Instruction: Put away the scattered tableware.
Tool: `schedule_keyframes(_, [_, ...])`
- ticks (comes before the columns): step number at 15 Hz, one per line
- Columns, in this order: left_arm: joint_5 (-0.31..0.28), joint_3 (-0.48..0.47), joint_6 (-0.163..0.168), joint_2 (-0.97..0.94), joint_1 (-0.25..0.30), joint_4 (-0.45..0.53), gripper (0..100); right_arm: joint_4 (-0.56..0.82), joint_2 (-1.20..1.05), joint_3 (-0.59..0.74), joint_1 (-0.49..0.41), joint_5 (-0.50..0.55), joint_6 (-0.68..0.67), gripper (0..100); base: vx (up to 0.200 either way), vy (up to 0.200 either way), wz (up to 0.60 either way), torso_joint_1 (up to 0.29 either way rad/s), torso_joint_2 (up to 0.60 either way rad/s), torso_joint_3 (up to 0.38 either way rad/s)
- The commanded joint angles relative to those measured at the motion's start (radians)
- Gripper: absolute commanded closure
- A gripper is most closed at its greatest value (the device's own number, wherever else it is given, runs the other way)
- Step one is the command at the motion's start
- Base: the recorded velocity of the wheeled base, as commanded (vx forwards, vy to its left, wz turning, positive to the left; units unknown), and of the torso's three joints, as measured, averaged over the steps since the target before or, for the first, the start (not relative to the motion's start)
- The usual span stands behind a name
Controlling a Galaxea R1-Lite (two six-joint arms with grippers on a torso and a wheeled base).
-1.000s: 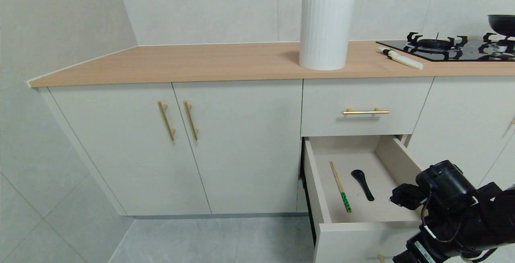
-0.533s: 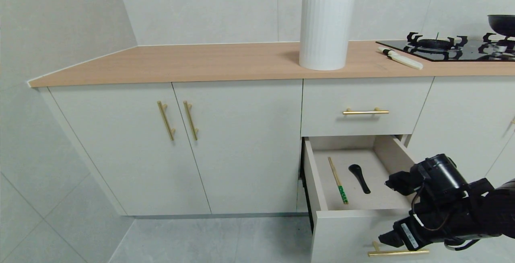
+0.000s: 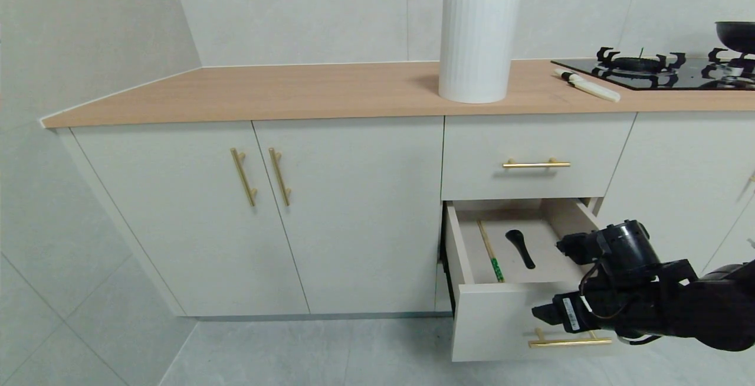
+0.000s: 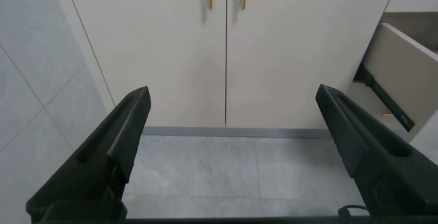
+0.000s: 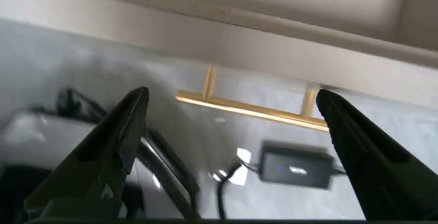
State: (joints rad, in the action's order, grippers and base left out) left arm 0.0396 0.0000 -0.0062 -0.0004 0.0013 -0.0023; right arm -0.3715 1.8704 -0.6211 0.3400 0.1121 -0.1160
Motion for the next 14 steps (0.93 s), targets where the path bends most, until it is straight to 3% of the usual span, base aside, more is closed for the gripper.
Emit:
schedule_keyframes(1, [0.000,0.000,0.000,0.000,0.000,-0.001,0,-0.087,0.058,0.003,-0.004,0.008,-0.024,0,0.000,0.000,0.00,0.000,0.00,0.000])
schedule_keyframes(8, [-0.001,0.000,0.000,0.000,0.000,0.001,0,-0.351,0.173,-0.003,-0.015,0.086,-0.116,0,0.000,0.000,0.00,0.000,0.00,0.000])
schedule_keyframes(14, [0.000,0.000,-0.001,0.000,0.000,0.001,0,-0.593,0.314,-0.025,-0.061,0.138,-0.117,0,0.000,0.000,0.00,0.000,0.00,0.000])
